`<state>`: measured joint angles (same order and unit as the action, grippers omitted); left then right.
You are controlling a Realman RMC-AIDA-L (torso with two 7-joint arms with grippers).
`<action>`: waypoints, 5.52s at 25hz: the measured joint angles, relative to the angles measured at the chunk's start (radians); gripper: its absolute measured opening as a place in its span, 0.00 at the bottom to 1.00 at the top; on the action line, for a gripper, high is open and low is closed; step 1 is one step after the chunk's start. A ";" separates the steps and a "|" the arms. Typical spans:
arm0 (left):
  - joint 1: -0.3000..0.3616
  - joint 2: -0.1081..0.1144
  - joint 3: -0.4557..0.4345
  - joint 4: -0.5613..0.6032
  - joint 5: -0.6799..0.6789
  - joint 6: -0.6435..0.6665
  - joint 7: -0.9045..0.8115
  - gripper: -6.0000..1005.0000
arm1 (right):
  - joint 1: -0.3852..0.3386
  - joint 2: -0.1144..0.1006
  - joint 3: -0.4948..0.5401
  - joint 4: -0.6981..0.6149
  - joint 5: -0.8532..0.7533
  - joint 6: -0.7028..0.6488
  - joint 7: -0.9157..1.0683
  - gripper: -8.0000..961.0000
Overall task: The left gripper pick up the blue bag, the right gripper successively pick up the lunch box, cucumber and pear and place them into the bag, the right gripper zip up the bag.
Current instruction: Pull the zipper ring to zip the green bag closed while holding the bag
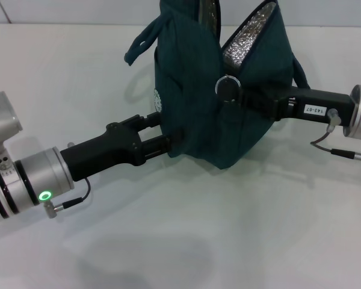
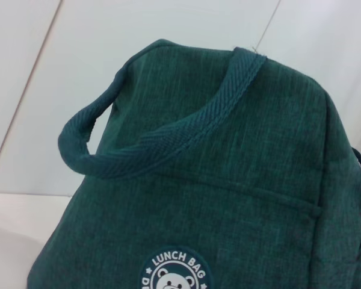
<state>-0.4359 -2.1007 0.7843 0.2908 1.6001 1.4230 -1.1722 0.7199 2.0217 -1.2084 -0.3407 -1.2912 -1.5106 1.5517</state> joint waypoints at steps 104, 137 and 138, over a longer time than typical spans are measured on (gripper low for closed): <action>-0.043 0.001 0.119 -0.085 -0.125 -0.082 0.218 0.07 | -0.087 -0.034 0.001 -0.157 0.008 0.036 0.052 0.01; -0.047 0.007 0.172 -0.105 -0.117 -0.036 0.368 0.07 | -0.116 -0.012 0.182 -0.152 -0.001 0.043 -0.028 0.01; -0.047 0.007 0.167 -0.104 -0.123 -0.030 0.362 0.07 | -0.115 -0.013 0.182 -0.152 -0.005 0.041 -0.028 0.01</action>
<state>-0.4829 -2.0935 0.9515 0.1865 1.4766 1.3928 -0.8106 0.6050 2.0086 -1.0265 -0.4924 -1.2959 -1.4696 1.5236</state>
